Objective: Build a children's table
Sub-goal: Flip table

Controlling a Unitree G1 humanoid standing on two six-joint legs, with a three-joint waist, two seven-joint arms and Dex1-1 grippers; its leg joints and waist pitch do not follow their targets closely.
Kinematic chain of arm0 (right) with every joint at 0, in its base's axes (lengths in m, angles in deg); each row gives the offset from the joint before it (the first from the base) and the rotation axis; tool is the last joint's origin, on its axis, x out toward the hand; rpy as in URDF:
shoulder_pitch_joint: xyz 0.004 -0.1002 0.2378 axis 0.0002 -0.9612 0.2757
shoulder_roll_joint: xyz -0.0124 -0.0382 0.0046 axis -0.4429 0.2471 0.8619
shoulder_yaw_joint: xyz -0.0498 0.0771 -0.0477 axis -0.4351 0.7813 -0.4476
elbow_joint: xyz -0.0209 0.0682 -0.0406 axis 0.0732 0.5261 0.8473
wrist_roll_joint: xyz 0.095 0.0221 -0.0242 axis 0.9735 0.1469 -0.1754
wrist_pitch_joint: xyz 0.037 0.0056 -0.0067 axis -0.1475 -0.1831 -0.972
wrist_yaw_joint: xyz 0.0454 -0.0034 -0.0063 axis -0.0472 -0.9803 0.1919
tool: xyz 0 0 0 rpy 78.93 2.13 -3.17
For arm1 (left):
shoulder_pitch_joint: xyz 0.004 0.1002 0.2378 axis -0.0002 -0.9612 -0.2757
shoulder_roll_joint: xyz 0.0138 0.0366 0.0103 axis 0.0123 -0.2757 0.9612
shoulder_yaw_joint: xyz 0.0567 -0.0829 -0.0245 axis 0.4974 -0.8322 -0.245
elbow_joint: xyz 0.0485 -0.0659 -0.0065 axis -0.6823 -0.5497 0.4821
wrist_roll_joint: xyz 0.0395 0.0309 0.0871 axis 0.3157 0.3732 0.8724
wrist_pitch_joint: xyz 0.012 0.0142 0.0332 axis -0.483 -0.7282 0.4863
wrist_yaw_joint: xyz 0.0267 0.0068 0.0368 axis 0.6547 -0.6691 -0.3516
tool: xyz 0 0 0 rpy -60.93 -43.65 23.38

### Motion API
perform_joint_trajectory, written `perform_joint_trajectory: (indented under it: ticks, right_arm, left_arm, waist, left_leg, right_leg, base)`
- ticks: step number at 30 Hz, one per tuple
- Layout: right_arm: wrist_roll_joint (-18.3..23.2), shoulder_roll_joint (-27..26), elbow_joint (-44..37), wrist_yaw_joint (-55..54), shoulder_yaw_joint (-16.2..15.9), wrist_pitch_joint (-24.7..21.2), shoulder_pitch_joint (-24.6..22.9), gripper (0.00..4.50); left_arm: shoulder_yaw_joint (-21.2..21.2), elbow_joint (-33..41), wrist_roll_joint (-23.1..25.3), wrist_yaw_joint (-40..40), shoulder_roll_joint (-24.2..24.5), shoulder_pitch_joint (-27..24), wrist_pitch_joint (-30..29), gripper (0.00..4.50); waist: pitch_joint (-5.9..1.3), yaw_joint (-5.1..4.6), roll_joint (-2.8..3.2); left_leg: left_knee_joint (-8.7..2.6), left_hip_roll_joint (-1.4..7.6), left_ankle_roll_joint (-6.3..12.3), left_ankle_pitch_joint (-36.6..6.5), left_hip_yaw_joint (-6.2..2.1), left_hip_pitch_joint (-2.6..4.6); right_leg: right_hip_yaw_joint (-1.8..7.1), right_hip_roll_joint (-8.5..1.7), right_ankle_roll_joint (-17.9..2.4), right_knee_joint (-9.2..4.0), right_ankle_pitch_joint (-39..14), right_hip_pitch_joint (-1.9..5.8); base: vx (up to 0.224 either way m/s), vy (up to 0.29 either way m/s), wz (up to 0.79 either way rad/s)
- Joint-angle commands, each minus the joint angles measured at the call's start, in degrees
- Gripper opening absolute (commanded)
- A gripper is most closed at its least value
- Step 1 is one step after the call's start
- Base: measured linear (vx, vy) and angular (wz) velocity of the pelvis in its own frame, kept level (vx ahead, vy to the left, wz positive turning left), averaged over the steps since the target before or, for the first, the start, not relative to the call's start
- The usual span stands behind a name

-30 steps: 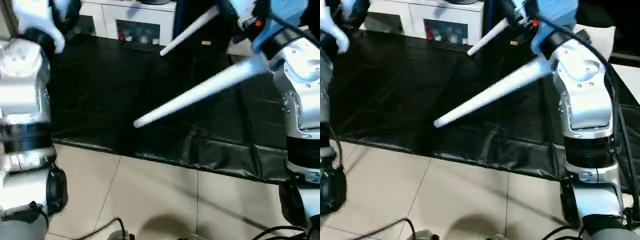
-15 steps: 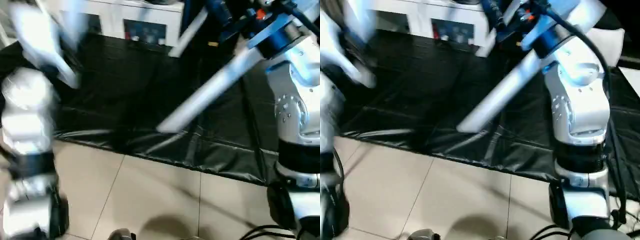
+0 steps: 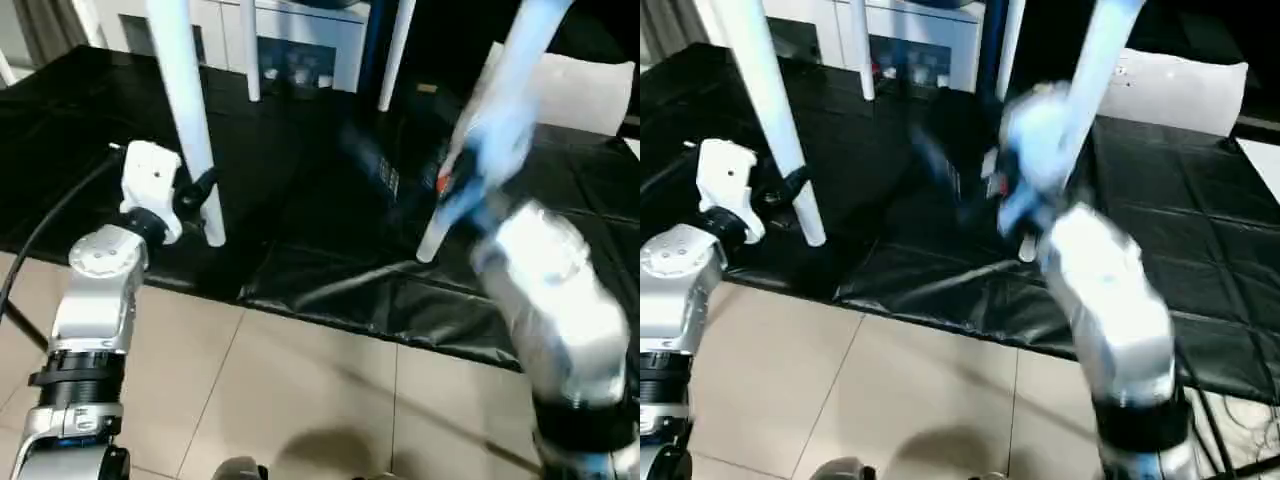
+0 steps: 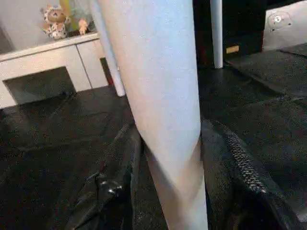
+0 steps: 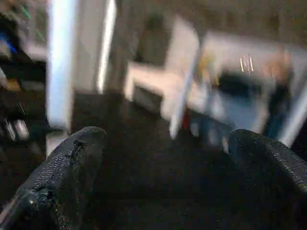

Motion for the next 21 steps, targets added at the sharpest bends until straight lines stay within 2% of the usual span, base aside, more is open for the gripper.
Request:
perform_joint_trajectory:
  ticks: [1,2,3,4,6,8,9,11,12,13,14,15,16,17,18,19,21]
  right_arm:
    - [0.1,-0.4,1.4,-1.6,-1.5,-5.0,-4.1,4.50]
    - [0.2,-0.5,1.6,-1.5,-1.7,-5.4,-4.7,4.50]
    - [0.5,-0.7,2.1,-1.2,-2.4,-6.1,-6.3,4.50]
    - [0.1,-0.7,2.8,-0.7,-3.4,-5.1,-7.9,4.50]
    - [0.0,-1.2,3.6,-0.6,-3.6,-4.1,-9.4,4.50]
    - [0.0,-1.8,3.9,-0.8,-2.9,-2.8,-10.7,4.50]
    - [0.0,-1.9,3.9,-0.9,-2.8,-2.7,-10.9,4.50]
    - [0.1,-2.6,4.1,-1.6,-1.6,-0.4,-12.7,4.50]
    - [0.5,-2.9,4.2,-1.7,-1.2,0.2,-13.4,4.50]
    - [0.7,-3.1,4.2,-1.7,-0.9,0.6,-14.0,4.50]
    - [1.4,-3.9,4.4,-2.0,0.0,2.1,-15.7,4.50]
    - [1.5,-4.1,4.3,-2.1,0.1,2.5,-16.3,4.50]
    - [1.5,-4.1,4.3,-2.1,0.1,2.6,-16.3,4.50]
    - [1.8,-4.7,4.2,-2.2,0.2,3.6,-17.7,4.50]
    - [1.9,-4.8,4.1,-2.2,0.2,3.7,-17.9,4.50]
    - [2.6,-5.4,3.8,-1.9,0.3,4.5,-19.4,4.50]
    - [3.2,-5.9,3.6,-1.4,0.4,5.4,-20.7,4.50]
  left_arm:
    - [3.9,-3.1,4.3,-0.6,0.7,0.6,2.6,1.58]
    - [3.8,-3.4,4.3,-0.9,0.7,0.7,2.8,1.58]
    - [3.4,-4.5,4.4,-1.8,0.6,1.1,3.6,1.58]
    - [3.3,-5.7,4.8,-2.4,0.9,1.3,4.5,1.58]
    - [2.8,-5.9,4.2,-2.1,1.2,0.7,5.2,2.14]
    - [1.8,-4.2,3.0,-2.1,1.1,-0.6,5.3,2.31]
    - [1.6,-3.9,2.8,-2.1,1.1,-0.8,5.3,2.31]
    - [0.6,-0.9,0.7,-1.5,0.9,-3.4,6.7,2.58]
    - [0.1,0.8,-0.8,-0.8,0.5,-4.8,7.4,2.58]
    - [-0.1,2.0,-1.8,-0.2,0.2,-5.8,7.9,2.64]
    - [-2.0,6.5,-7.0,1.0,-2.0,-9.2,7.7,2.73]
    - [-2.5,8.3,-8.8,1.5,-2.7,-10.6,7.5,2.88]
    - [-2.6,8.5,-9.1,1.6,-2.8,-10.8,7.5,2.96]
    - [-3.6,12.1,-11.6,1.3,-4.1,-14.0,7.1,3.01]
    - [-3.7,12.5,-11.9,1.2,-4.2,-14.5,7.0,3.07]
    - [-5.2,16.2,-13.7,-0.2,-5.6,-17.9,6.3,3.19]
    - [-6.2,19.2,-15.6,-0.7,-6.4,-20.6,5.5,3.19]
  waist:
    - [-3.67,-0.79,1.04]
    - [-3.70,-0.76,1.03]
    - [-3.46,-0.85,1.05]
    - [-3.49,-0.89,1.08]
    - [-3.41,-1.14,0.93]
    - [-3.21,-1.61,0.80]
    - [-3.21,-1.69,0.82]
    - [-3.14,-2.03,0.88]
    - [-3.14,-2.02,0.91]
    - [-3.20,-2.10,1.19]
    - [-3.51,-2.03,1.35]
    - [-3.37,-2.19,1.17]
    - [-3.49,-2.03,1.19]
    - [-3.49,-2.08,1.40]
    - [-3.54,-2.12,1.28]
    - [-3.42,-2.18,1.35]
    - [-3.30,-2.27,1.28]
  left_leg:
    - [-5.13,4.19,-2.20,-16.2,-1.95,1.35]
    - [-5.08,4.10,-2.15,-16.7,-1.95,1.37]
    - [-5.23,4.13,-2.52,-19.8,-2.19,1.60]
    - [-5.17,4.09,-2.63,-20.5,-2.21,1.69]
    - [-5.22,4.12,-2.91,-21.9,-2.43,1.70]
    - [-5.23,4.17,-2.98,-23.5,-2.59,1.84]
    - [-5.20,4.19,-2.97,-23.5,-2.64,1.77]
    - [-5.26,4.31,-2.85,-24.0,-2.76,1.60]
    - [-5.32,4.41,-2.81,-24.1,-2.84,1.55]
    - [-5.36,4.39,-2.80,-24.2,-2.82,1.54]
    - [-5.29,4.59,-2.88,-23.4,-2.75,1.54]
    - [-5.47,4.71,-2.67,-22.8,-2.59,1.16]
    - [-5.42,4.73,-2.69,-22.6,-2.52,1.39]
    - [-5.47,4.72,-2.49,-22.0,-2.42,1.17]
    - [-5.52,4.77,-2.40,-21.4,-2.39,0.93]
    - [-5.47,4.63,-2.05,-21.6,-2.21,1.04]
    - [-5.54,4.52,-1.78,-21.6,-2.19,0.79]
  right_leg:
    - [4.22,-5.10,-5.7,-4.85,-15.4,2.21]
    - [4.19,-5.15,-5.4,-5.07,-16.5,2.16]
    - [4.03,-5.33,-4.4,-5.68,-21.2,2.02]
    - [4.00,-5.36,-4.0,-5.90,-22.3,1.90]
    - [3.91,-5.51,-2.9,-6.19,-24.8,1.86]
    - [3.79,-5.51,-2.2,-6.58,-27.7,1.51]
    - [3.83,-5.63,-2.1,-6.59,-28.1,1.52]
    - [3.77,-5.78,-2.1,-6.77,-29.4,1.49]
    - [3.82,-5.90,-2.4,-6.73,-29.3,1.56]
    - [3.82,-5.69,-2.8,-6.61,-28.3,1.50]
    - [4.03,-5.87,-3.9,-6.19,-25.1,1.60]
    - [4.06,-5.70,-5.2,-6.12,-22.4,1.66]
    - [4.08,-5.60,-5.7,-5.92,-21.2,1.59]
    - [4.19,-5.45,-6.5,-5.52,-18.8,1.75]
    - [4.19,-5.50,-6.9,-5.39,-17.6,1.98]
    - [4.23,-5.25,-7.0,-5.35,-16.9,1.90]
    - [4.13,-5.26,-6.8,-5.59,-18.0,2.13]
  base:
    - [0.000,0.000,0.00]
    - [0.000,0.000,0.00]
    - [0.000,0.000,0.00]
    - [0.000,0.000,0.00]
    - [0.000,0.000,0.00]
    - [0.000,0.000,0.00]
    - [0.000,0.000,0.00]
    - [0.000,0.000,0.00]
    - [0.000,0.000,0.00]
    - [0.000,0.000,0.00]
    - [0.000,0.000,0.00]
    - [0.000,0.000,0.00]
    - [0.000,0.000,0.00]
    - [0.000,0.000,0.00]
    - [0.000,0.000,0.00]
    - [0.000,0.000,0.00]
    - [0.000,0.000,0.00]
